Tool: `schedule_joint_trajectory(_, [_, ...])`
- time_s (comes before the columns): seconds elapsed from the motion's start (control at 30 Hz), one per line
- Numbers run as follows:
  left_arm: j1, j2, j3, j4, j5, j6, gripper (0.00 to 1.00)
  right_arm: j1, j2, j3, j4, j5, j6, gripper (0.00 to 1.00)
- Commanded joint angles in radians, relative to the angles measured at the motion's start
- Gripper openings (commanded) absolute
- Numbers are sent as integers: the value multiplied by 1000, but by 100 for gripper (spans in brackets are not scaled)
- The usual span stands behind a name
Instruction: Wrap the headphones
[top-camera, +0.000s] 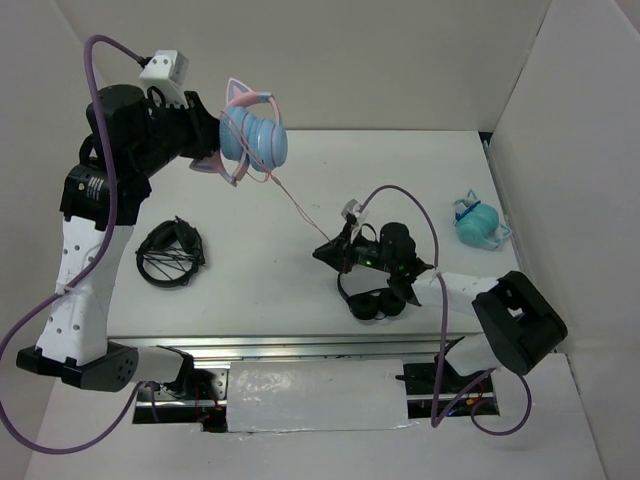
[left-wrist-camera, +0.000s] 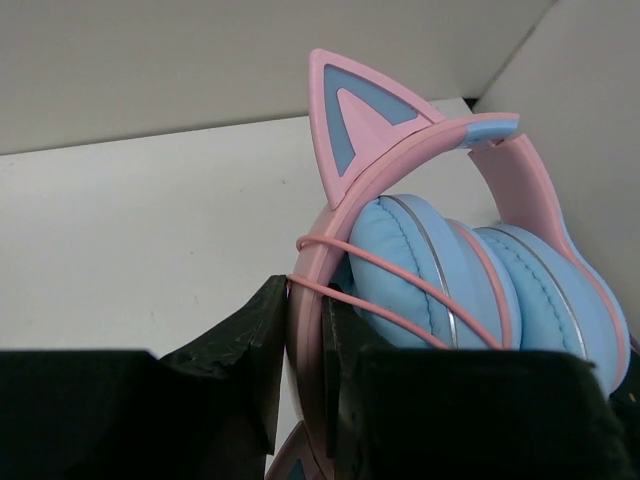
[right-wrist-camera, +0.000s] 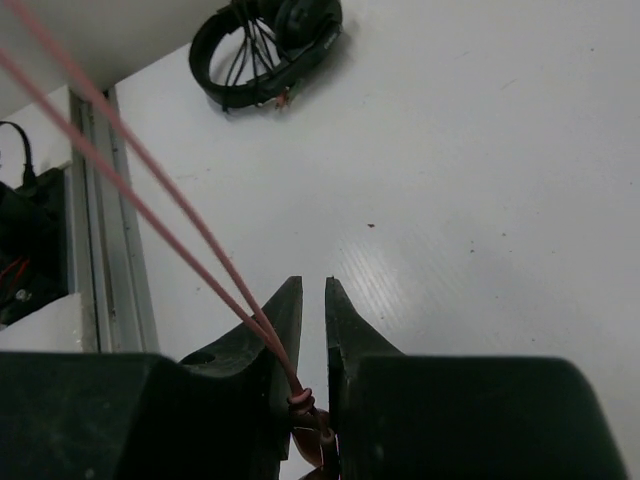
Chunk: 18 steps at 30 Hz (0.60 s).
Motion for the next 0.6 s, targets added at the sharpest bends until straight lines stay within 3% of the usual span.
schedule_joint_trajectory(0.0, [13,-32,-19,159,286,31,0,-20,80,110,-120,20,-51,0])
schedule_joint_trajectory(0.1, [1,-54,-76,190,455,70,0,-69,169,242,-242,31,-83,0])
schedule_joint_trajectory(0.2, [-53,-64,-152,223,524,131,0,-137,252,365,-330,-18,-76,0])
schedule_joint_trajectory(0.37, [-214,-71,-273,237,377,231,0,-224,307,535,-489,-86,-75,0])
schedule_joint_trajectory(0.43, [-271,-77,-345,251,382,275,0,-241,301,615,-608,-44,-137,0])
schedule_joint_trajectory(0.57, [-452,-72,-467,292,177,369,0,-271,281,748,-811,13,-279,0])
